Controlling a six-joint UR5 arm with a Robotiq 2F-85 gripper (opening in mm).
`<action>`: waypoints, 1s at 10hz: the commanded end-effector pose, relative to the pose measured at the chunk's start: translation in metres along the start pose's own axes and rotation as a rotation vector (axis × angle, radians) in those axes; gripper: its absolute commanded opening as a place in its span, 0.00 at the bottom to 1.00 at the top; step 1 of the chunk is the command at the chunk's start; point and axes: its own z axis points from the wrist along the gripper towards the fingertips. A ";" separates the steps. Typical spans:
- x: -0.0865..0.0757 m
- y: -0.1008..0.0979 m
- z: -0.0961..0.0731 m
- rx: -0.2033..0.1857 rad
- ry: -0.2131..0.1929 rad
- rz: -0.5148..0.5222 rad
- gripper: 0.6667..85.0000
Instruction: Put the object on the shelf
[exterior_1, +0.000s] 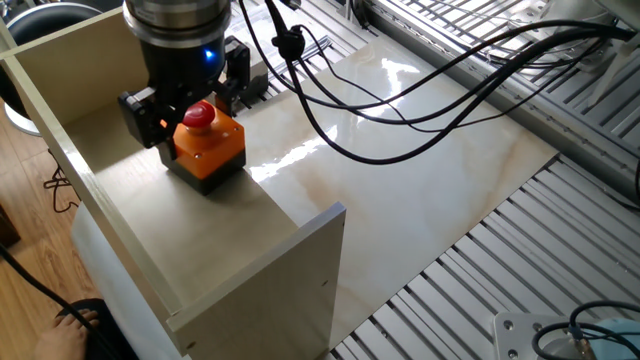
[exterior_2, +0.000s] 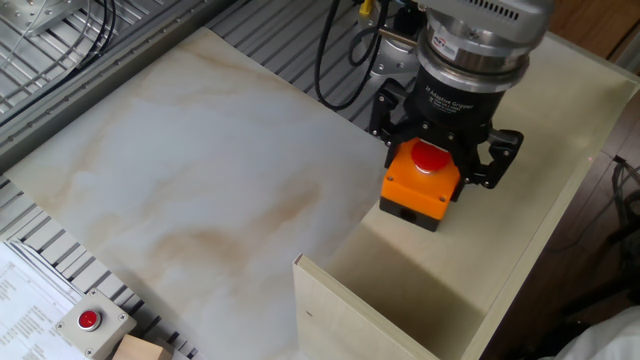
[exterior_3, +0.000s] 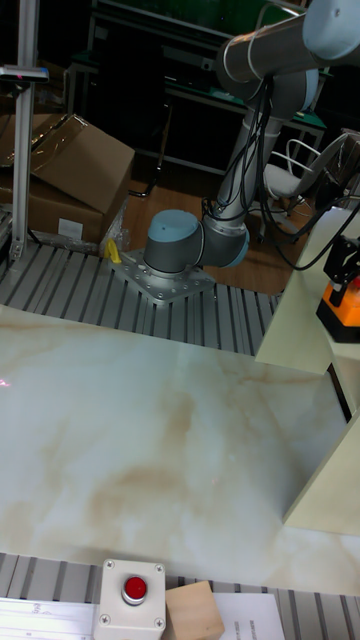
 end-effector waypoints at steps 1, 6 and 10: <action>0.002 0.007 -0.004 -0.026 0.005 -0.025 0.68; 0.001 0.010 -0.004 -0.037 0.001 -0.032 0.72; 0.001 0.008 -0.004 -0.031 0.001 -0.033 0.76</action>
